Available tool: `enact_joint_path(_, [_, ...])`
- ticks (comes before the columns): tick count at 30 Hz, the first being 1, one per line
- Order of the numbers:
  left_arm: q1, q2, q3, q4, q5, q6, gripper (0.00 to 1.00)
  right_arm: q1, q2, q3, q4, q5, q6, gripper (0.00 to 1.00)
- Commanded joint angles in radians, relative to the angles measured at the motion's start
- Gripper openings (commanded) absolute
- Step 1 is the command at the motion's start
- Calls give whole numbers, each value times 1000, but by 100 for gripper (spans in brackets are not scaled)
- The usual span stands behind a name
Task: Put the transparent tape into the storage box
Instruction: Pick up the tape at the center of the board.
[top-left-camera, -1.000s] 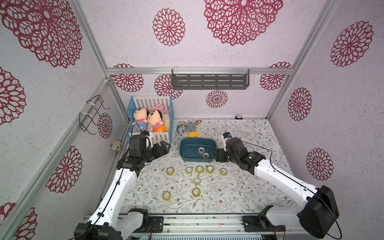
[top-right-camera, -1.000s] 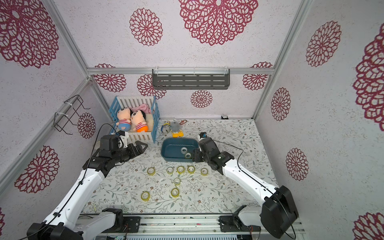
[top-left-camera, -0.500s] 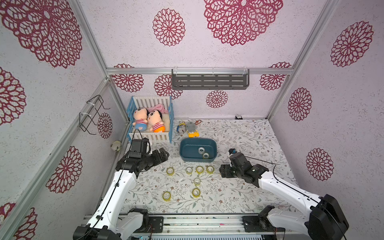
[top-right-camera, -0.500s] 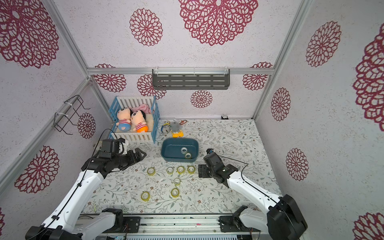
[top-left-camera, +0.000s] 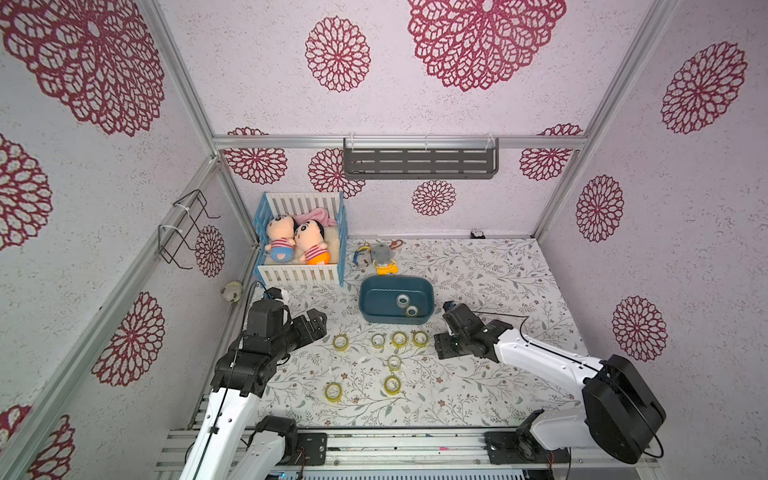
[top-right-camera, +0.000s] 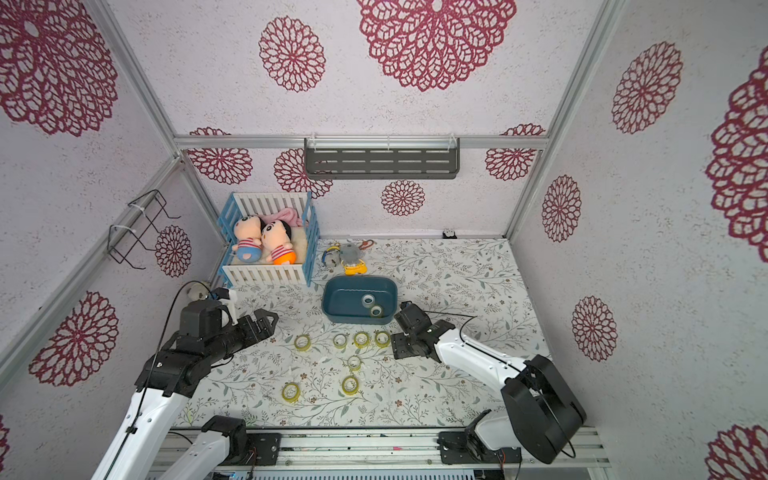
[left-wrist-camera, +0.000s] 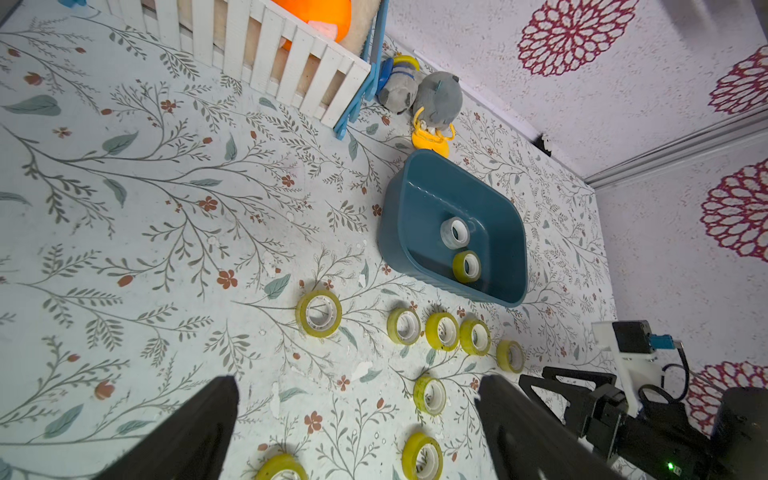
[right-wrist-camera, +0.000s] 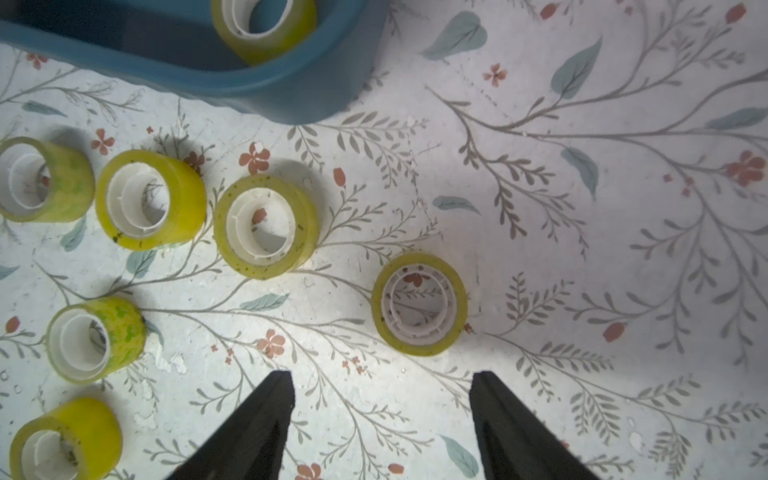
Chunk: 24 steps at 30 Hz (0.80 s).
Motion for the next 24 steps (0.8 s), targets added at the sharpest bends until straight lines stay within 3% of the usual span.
enact_joint_path(1, [-11,46,3,21,-5,14,97,20,14,28,25,44,-16,74])
enact_joint_path(8, [-13,240,19,60,68,17,97,21,88,54,63,19,-25,73])
enact_joint_path(15, [-64,479,159,44,116,28,97,20,162,56,125,44,-35,71])
enact_joint_path(20, [-146,547,201,50,60,30,97,20,226,57,159,35,-48,65])
enact_joint_path(24, [-158,549,210,34,17,39,97,20,215,23,179,63,-34,58])
